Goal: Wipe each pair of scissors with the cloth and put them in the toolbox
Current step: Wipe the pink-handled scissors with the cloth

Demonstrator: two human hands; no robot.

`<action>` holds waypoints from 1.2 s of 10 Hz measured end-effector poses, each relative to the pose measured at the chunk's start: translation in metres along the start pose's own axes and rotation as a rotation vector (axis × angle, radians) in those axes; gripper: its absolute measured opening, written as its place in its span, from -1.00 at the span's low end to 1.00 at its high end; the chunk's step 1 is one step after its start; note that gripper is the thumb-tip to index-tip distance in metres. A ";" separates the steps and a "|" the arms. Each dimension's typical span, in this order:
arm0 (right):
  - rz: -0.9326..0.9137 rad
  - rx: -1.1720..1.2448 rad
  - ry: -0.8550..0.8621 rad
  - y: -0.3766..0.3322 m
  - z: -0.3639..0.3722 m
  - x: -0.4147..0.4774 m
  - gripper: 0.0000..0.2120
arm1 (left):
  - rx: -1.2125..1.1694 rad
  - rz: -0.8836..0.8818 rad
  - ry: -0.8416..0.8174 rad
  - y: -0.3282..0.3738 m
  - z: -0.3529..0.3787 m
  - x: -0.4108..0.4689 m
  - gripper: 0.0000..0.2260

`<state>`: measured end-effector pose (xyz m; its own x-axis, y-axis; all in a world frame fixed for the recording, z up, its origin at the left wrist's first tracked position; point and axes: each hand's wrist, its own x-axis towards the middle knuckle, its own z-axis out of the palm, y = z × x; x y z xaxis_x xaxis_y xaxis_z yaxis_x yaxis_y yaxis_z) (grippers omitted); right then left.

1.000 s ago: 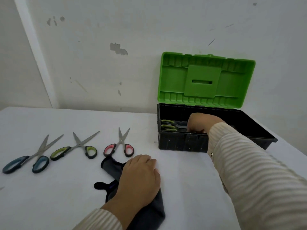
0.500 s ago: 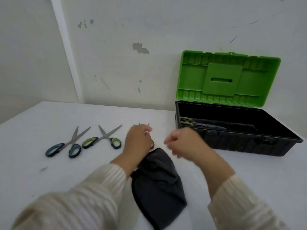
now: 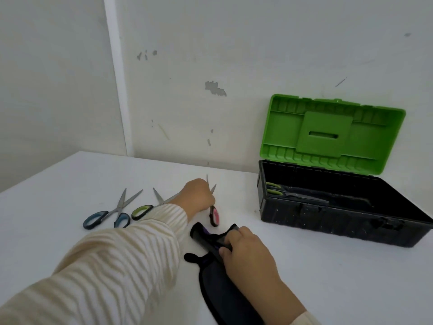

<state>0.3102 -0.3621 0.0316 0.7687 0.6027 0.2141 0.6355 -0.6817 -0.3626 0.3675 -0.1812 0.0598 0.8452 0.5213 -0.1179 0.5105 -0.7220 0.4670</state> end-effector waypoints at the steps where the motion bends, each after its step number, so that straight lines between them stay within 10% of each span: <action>1: 0.047 0.164 0.058 0.006 -0.006 -0.002 -0.89 | -0.639 -0.077 0.007 -0.014 -0.030 -0.024 -0.93; 4: 0.103 0.762 0.265 -0.022 -0.031 -0.015 -0.84 | -1.121 -0.103 -0.208 -0.078 -0.039 -0.142 -0.87; 6: -0.133 0.379 0.085 -0.038 -0.009 -0.022 -0.87 | -1.204 -0.113 -0.141 -0.078 -0.009 -0.152 -0.91; 9: 0.128 0.642 0.078 -0.016 -0.027 -0.008 -0.90 | -1.058 -0.075 -0.232 -0.085 -0.013 -0.147 -0.89; 11: -0.295 0.135 0.108 -0.036 -0.013 -0.012 -0.83 | -0.954 -0.030 -0.259 -0.073 0.001 -0.152 -0.82; 12: -0.192 0.097 0.126 -0.039 -0.010 -0.007 -0.76 | -0.942 -0.013 -0.224 -0.069 0.005 -0.156 -0.79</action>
<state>0.2812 -0.3441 0.0533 0.6417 0.6567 0.3962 0.7652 -0.5134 -0.3884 0.2015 -0.2148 0.0410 0.9007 0.3573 -0.2471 0.2664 -0.0051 0.9638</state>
